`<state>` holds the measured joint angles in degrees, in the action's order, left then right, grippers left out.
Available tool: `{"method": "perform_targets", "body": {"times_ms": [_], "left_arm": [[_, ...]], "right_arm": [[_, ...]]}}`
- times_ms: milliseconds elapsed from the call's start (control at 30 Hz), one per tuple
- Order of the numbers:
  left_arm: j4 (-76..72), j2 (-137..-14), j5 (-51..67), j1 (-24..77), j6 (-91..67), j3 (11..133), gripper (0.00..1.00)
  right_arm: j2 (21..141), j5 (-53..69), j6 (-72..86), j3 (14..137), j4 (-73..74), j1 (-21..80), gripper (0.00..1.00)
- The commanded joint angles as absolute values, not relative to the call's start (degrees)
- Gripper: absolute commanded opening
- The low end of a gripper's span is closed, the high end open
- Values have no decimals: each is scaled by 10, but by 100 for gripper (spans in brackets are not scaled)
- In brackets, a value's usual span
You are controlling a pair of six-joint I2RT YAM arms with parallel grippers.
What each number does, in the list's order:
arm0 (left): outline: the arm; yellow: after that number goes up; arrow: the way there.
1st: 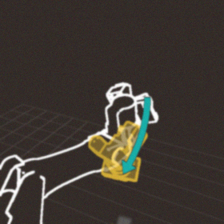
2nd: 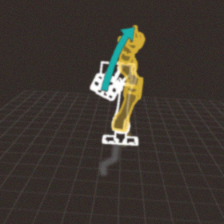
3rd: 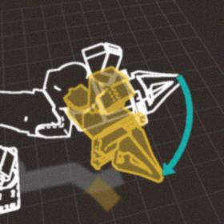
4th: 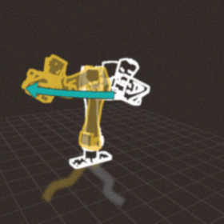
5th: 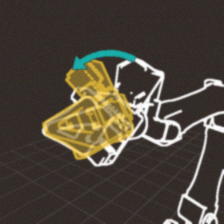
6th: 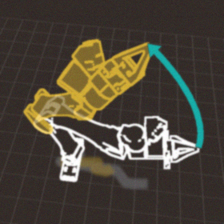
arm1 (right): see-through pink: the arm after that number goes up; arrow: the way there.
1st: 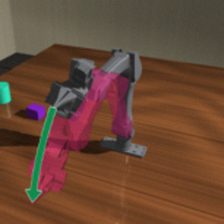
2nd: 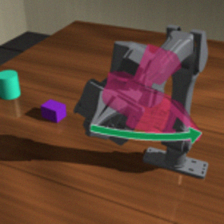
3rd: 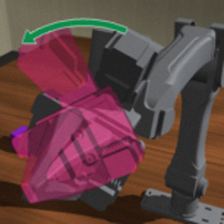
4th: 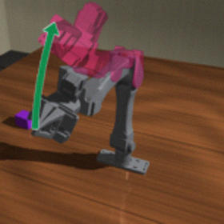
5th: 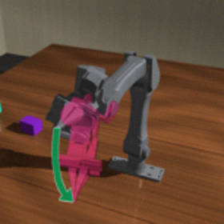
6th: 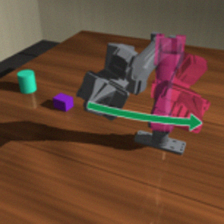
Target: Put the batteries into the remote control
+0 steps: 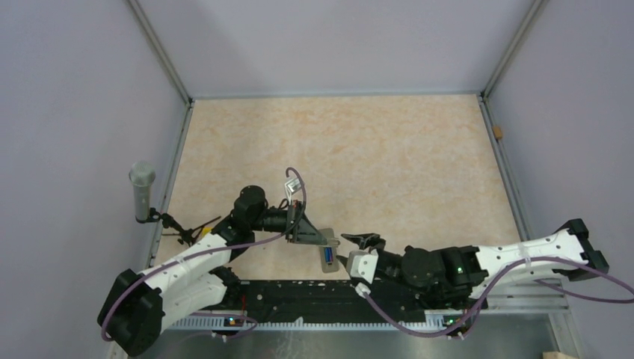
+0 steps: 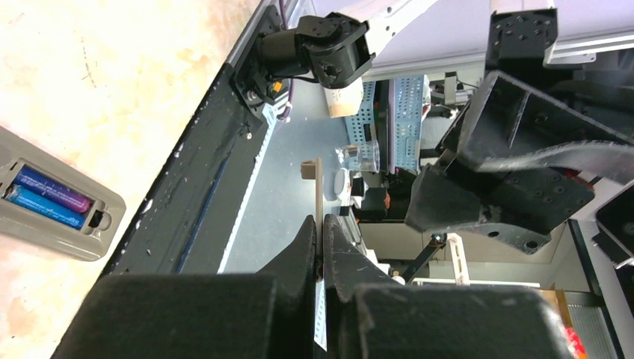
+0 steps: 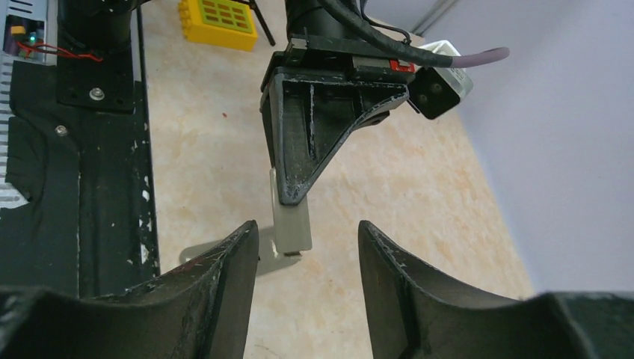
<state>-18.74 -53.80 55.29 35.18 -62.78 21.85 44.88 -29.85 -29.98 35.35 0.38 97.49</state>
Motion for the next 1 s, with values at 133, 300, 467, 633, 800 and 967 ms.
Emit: {"method": "perform_targets", "body": {"times_ms": [133, 300, 467, 633, 800, 967], "left_arm": [[-164, -533, 581, 353, -565, 236, 0], [-149, -527, 600, 353, -548, 247, 0], [-127, -518, 612, 353, -529, 261, 0], [-127, -516, 619, 353, -529, 263, 0], [-131, -516, 624, 355, -530, 260, 0], [-135, -512, 629, 355, -533, 259, 0]], "right_arm": [[401, -280, -168, 389, 97, 972, 57], [392, -168, -121, 400, 110, 900, 57], [432, -109, -116, 413, 104, 851, 56], [468, -79, -133, 419, 81, 846, 57], [484, -74, -141, 414, 69, 838, 59], [505, -73, -150, 414, 61, 832, 59]]}}
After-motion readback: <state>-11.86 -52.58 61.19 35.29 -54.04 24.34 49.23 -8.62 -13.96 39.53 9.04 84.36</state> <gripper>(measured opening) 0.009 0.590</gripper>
